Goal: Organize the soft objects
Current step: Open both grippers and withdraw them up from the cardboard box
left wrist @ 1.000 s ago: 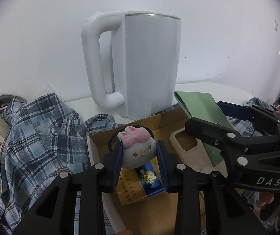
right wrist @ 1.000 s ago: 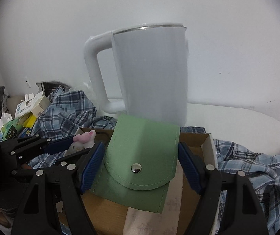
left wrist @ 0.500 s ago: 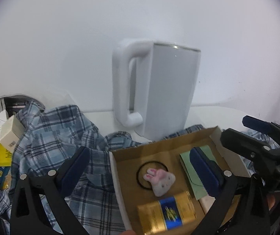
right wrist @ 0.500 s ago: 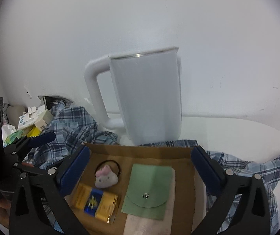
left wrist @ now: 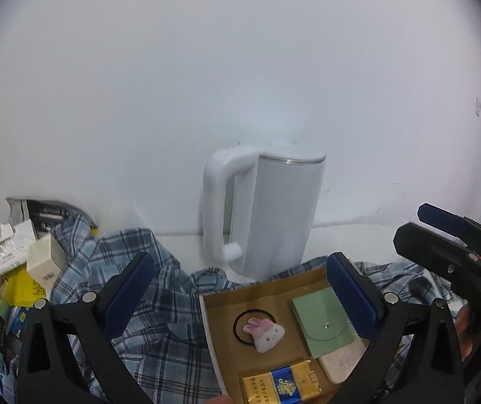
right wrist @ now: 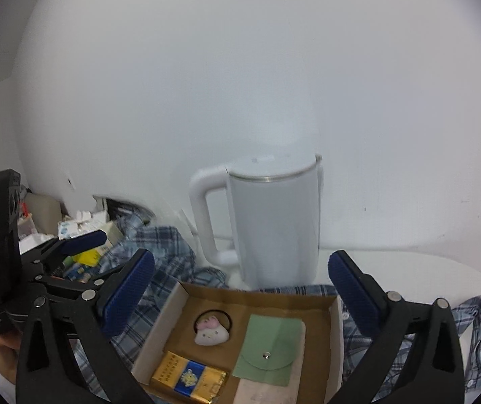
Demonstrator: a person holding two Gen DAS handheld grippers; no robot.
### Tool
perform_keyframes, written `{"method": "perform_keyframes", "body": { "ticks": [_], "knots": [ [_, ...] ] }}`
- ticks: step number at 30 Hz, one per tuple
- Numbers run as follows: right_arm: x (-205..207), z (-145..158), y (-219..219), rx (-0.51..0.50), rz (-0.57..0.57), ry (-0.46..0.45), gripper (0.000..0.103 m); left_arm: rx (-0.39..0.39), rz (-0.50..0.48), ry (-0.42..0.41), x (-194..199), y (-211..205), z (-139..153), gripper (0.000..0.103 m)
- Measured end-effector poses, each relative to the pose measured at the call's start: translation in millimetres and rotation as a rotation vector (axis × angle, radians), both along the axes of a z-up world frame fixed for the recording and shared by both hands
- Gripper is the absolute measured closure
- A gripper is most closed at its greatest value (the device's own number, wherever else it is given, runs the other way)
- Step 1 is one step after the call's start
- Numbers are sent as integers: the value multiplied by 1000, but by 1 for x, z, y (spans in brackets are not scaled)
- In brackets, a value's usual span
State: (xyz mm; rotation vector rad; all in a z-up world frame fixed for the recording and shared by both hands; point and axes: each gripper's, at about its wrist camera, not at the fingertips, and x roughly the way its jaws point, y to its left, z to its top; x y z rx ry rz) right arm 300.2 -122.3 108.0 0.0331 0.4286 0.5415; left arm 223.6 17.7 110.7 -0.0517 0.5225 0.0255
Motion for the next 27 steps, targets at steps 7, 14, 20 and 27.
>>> {"method": "perform_keyframes", "body": {
  "ticks": [7, 14, 20, 27],
  "knots": [
    [-27, 31, -5, 26, 13, -82, 0, -12, -29, -84, -27, -6, 35, 0],
    [-62, 66, -10, 35, 17, -158, 0, -9, -73, -190, -64, -18, 78, 0],
    [-107, 102, -20, 52, 34, -240, 0, 8, -103, -265, -100, -28, 113, 0],
    [-153, 113, -42, 5, 60, -301, 0, 17, -157, -257, -139, -32, 112, 0]
  ]
}}
